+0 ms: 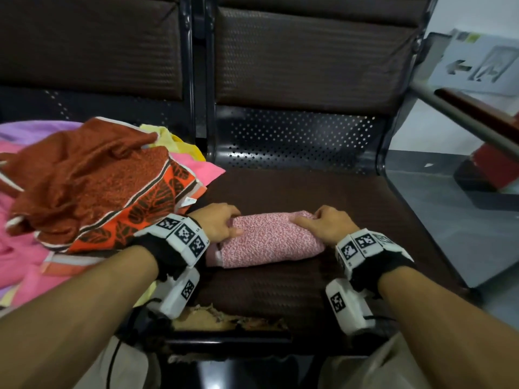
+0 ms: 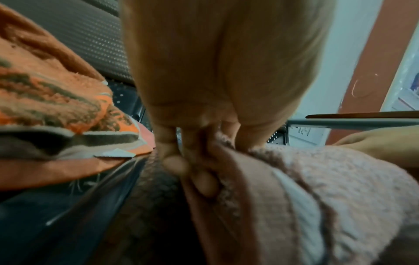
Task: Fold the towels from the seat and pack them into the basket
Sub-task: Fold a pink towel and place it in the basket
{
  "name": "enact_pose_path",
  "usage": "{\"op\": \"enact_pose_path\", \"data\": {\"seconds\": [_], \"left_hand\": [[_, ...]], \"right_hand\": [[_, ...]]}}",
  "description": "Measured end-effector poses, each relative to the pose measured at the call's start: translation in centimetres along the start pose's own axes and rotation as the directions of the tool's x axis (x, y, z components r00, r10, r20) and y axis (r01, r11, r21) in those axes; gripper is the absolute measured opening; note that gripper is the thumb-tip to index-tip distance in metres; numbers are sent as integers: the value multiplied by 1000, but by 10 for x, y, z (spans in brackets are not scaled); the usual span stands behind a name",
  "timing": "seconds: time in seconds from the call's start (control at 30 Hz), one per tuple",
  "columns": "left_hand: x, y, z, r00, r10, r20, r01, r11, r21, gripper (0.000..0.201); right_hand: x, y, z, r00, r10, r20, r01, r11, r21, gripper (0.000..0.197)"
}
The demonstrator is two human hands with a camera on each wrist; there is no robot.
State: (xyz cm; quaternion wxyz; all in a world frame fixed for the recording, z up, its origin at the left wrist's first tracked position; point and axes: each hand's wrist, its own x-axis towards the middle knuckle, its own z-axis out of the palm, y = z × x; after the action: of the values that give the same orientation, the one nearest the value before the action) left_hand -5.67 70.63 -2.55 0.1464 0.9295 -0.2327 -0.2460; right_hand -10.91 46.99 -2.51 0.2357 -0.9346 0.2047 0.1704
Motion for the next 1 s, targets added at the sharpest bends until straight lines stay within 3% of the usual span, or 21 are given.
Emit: {"op": "enact_pose_path", "data": {"seconds": [0.1, 0.27, 0.33, 0.4, 0.47, 0.53, 0.57, 0.67, 0.8, 0.9, 1.0], "left_hand": [[-1, -3, -1, 999, -5, 34, 4, 999, 46, 38], [-13, 7, -2, 995, -23, 97, 10, 990, 139, 33], [-21, 14, -5, 990, 12, 138, -25, 995, 96, 38], [-31, 21, -15, 984, 118, 137, -89, 976, -199, 56], [-46, 36, -33, 979, 203, 30, -168, 875, -455, 75], [-59, 55, -50, 969, 233, -87, -242, 807, -539, 83], [-66, 66, -58, 961, 247, -123, -273, 786, -554, 78], [-86, 103, -73, 929, 338, -154, -359, 714, -601, 60], [-112, 154, -77, 885, 459, -80, -406, 676, -615, 52], [-119, 194, -70, 879, 476, -13, -418, 758, -501, 42], [-115, 246, -53, 894, 448, -29, -444, 873, -200, 22]], "right_hand": [[1, -4, 5, 984, 111, 137, -102, 992, -69, 93], [-5, -8, -3, 971, 27, 236, -71, 981, 181, 76], [-14, -12, -15, 983, -88, 161, 27, 937, 349, 64], [-30, -23, -32, 970, -242, 28, 207, 882, 424, 43], [-53, -36, -52, 918, -380, -112, 387, 799, 459, 24], [-77, -44, -74, 851, -466, -241, 522, 712, 469, 19], [-90, -46, -86, 827, -477, -298, 562, 674, 479, 18], [-132, -37, -119, 782, -436, -446, 620, 615, 487, 21], [-174, 6, -147, 772, -285, -569, 618, 546, 566, 24], [-197, 51, -154, 779, -180, -600, 603, 478, 639, 19], [-214, 110, -150, 787, -22, -617, 573, 398, 716, 18]]}}
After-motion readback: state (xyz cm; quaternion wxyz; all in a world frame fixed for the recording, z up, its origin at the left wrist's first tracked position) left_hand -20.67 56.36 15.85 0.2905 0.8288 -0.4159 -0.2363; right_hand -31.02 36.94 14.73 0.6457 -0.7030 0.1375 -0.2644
